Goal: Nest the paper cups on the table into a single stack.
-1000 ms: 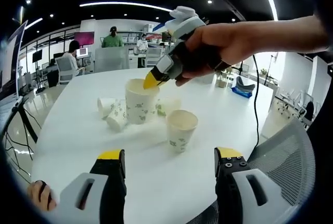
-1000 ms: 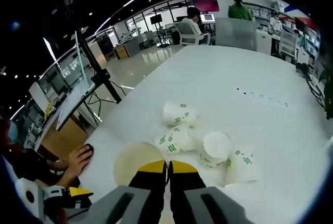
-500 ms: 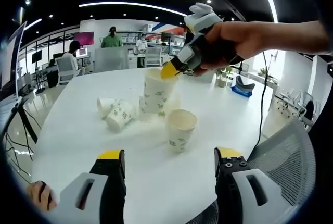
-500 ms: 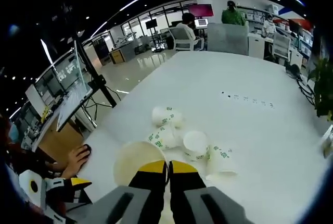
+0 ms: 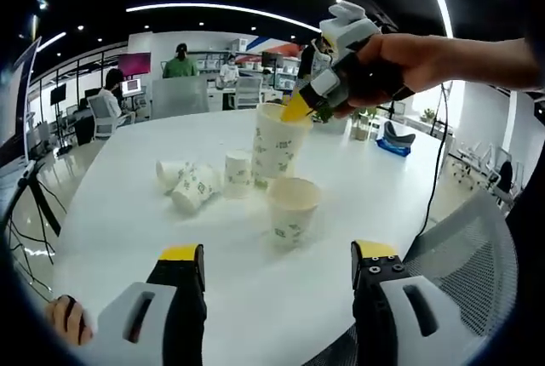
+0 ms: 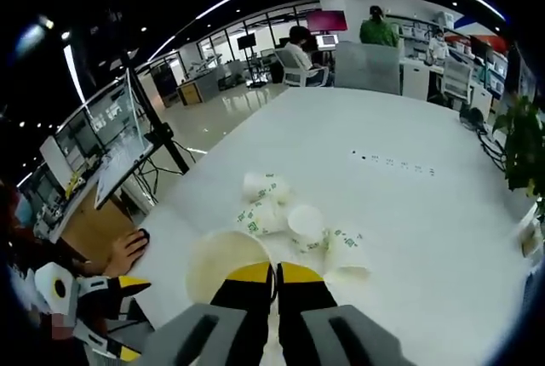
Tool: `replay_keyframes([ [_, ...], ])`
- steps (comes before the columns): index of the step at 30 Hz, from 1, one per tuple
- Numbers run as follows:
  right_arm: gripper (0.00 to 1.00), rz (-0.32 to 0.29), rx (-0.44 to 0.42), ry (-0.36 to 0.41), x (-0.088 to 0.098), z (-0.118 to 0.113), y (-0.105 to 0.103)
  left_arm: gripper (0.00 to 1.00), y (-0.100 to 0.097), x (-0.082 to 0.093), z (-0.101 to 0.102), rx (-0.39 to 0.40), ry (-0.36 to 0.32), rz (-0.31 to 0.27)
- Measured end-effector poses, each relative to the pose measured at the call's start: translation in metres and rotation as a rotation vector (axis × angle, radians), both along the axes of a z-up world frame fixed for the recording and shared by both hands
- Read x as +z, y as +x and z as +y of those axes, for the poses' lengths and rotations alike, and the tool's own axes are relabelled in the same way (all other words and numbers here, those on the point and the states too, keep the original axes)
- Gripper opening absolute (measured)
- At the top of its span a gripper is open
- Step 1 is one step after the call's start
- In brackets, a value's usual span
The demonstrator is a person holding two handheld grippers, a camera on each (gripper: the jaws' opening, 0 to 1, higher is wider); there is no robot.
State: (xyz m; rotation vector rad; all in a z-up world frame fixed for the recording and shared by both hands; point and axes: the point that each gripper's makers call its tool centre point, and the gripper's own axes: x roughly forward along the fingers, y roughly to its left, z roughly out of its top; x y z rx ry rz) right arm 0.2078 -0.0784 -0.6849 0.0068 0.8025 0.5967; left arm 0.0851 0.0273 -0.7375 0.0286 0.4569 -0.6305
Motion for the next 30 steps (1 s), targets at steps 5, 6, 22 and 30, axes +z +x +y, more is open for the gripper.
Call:
replay_keyframes([
  [5, 0.0, -0.001, 0.001, 0.0, 0.001, -0.005, -0.006, 0.69, -0.001, -0.001, 0.0, -0.001, 0.001, 0.002],
  [6, 0.0, 0.0, 0.003, -0.001, 0.001, -0.006, -0.007, 0.69, -0.001, -0.001, 0.0, -0.002, 0.0, 0.002],
  [22, 0.0, 0.028, 0.023, -0.009, -0.016, -0.005, -0.022, 0.69, -0.001, -0.002, -0.001, -0.009, 0.004, 0.002],
  [30, 0.0, 0.05, 0.029, -0.015, -0.027, -0.001, -0.03, 0.69, -0.002, 0.0, 0.0, -0.003, -0.002, 0.003],
])
